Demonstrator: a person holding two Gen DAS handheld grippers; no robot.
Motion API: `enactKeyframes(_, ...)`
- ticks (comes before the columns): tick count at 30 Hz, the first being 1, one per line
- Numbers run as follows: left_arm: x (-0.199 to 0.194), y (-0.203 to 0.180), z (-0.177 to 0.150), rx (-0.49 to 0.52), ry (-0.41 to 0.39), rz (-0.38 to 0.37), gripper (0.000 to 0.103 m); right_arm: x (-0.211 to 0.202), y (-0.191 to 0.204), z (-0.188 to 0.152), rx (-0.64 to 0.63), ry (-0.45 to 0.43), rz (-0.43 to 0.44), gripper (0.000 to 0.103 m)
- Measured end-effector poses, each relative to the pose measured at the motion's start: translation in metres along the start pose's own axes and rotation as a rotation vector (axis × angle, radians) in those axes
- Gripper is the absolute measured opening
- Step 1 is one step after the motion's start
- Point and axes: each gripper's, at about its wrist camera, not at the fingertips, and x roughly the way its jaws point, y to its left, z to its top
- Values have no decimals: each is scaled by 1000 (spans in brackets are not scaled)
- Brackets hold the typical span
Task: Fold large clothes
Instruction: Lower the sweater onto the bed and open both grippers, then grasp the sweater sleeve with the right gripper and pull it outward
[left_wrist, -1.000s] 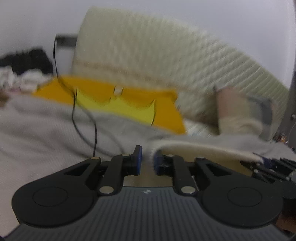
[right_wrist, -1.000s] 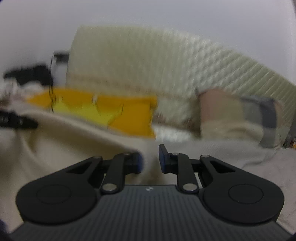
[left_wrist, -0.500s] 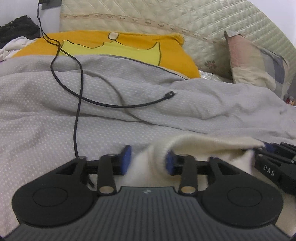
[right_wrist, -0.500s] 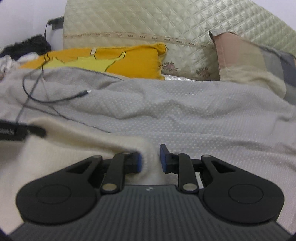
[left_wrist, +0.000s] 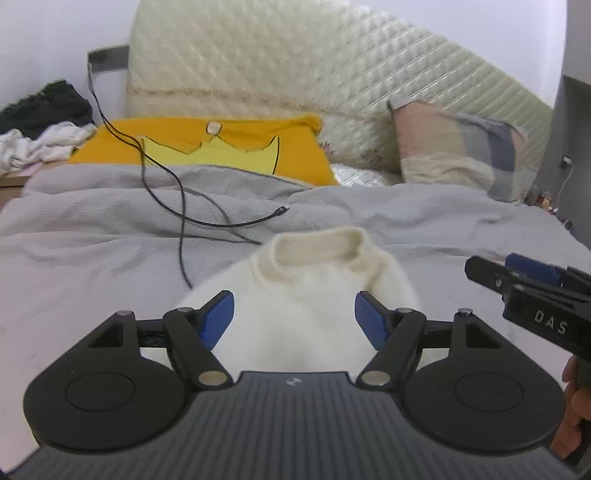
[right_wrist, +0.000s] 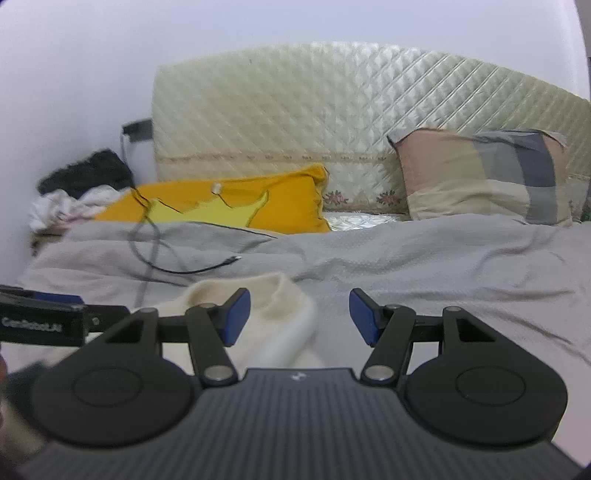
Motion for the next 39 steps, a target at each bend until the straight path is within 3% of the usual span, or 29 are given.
enactKeyframes(5, -95, -20, -32, -20, -28, -24, 77, -95, 4, -19, 43, -13, 37, 61)
enactKeyframes(10, -183, -41, -74, 20, -76, -18, 77, -177, 9, -42, 34, -13, 57, 61)
enactKeyframes(17, -262, -56, -144, 33, -65, -22, 77, -256, 22, -86, 30, 51, 94, 61)
enactKeyframes(27, -289, -43, -211, 20, 6, -14, 77, -292, 43, -144, 58, 190, 176, 61)
enactKeyframes(33, -285, -32, -219, -11, 15, -9, 77, -281, 63, -175, 83, 315, 240, 61)
enactKeyframes(39, -273, -20, -211, -81, 25, -16, 77, -266, 87, -192, -53, 372, 231, 64)
